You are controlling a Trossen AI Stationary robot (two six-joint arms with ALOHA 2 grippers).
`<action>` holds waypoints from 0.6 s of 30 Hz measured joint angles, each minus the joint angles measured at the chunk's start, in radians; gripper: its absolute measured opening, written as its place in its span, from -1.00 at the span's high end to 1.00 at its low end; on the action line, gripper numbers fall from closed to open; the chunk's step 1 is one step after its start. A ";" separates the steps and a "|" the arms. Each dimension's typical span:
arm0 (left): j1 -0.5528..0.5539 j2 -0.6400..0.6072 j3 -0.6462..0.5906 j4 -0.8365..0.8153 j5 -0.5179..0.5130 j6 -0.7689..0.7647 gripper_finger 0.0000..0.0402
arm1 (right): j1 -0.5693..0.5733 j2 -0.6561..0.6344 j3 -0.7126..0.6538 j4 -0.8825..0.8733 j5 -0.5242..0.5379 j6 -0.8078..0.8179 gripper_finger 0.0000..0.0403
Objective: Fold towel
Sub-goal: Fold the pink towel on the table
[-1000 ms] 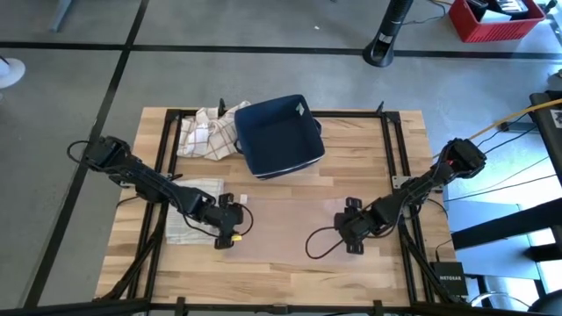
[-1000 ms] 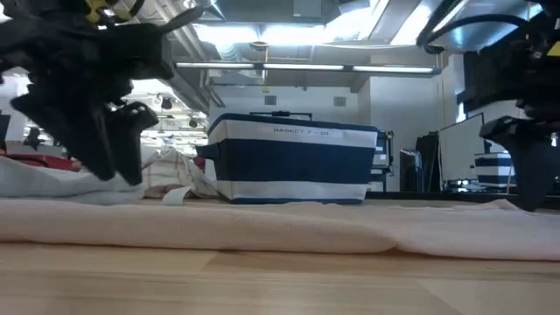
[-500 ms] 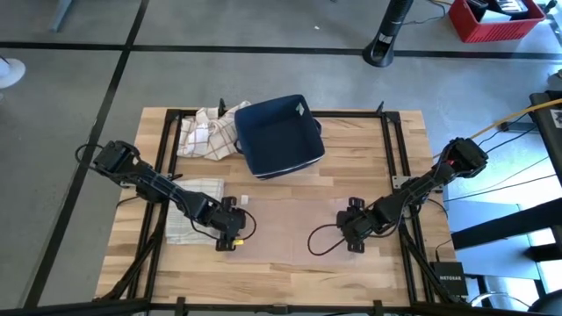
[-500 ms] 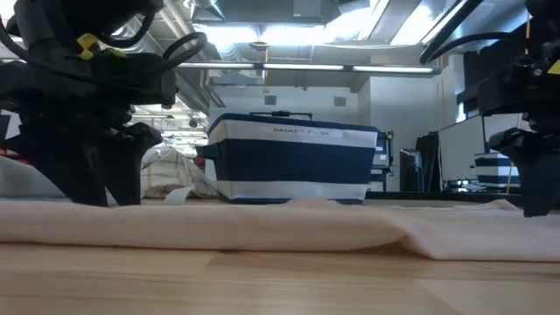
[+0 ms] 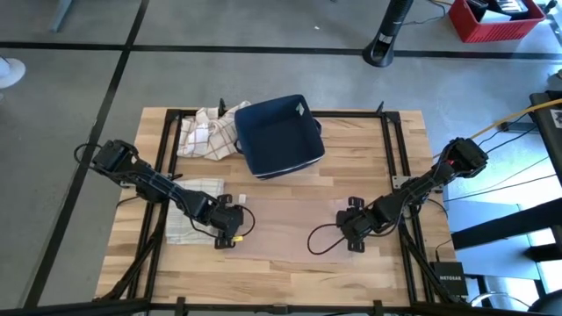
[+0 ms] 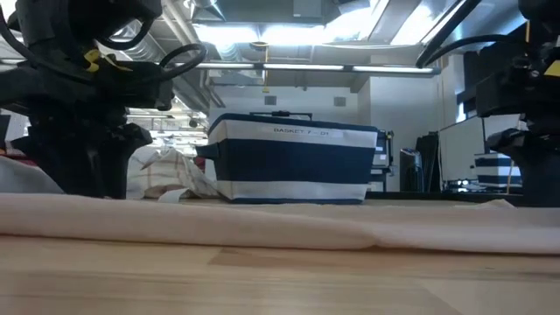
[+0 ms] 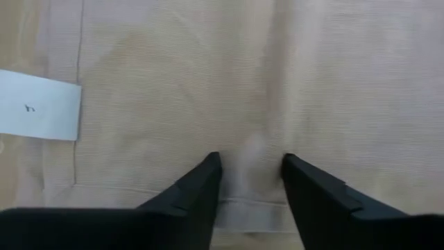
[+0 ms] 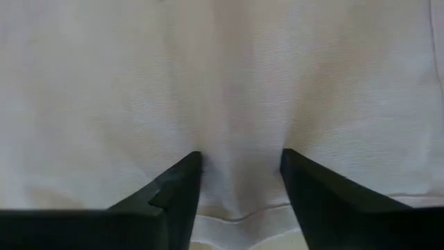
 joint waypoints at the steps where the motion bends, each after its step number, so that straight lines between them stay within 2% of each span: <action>1: 0.000 0.000 0.000 0.000 0.003 0.000 0.33 | 0.000 0.000 -0.003 0.004 -0.001 -0.003 0.07; 13: 0.000 0.003 -0.002 0.006 0.015 -0.007 0.83 | 0.001 -0.001 -0.024 0.030 -0.007 -0.038 0.70; 18: 0.000 0.003 -0.005 0.029 0.002 -0.007 0.95 | 0.002 0.000 -0.027 0.050 0.008 -0.041 0.91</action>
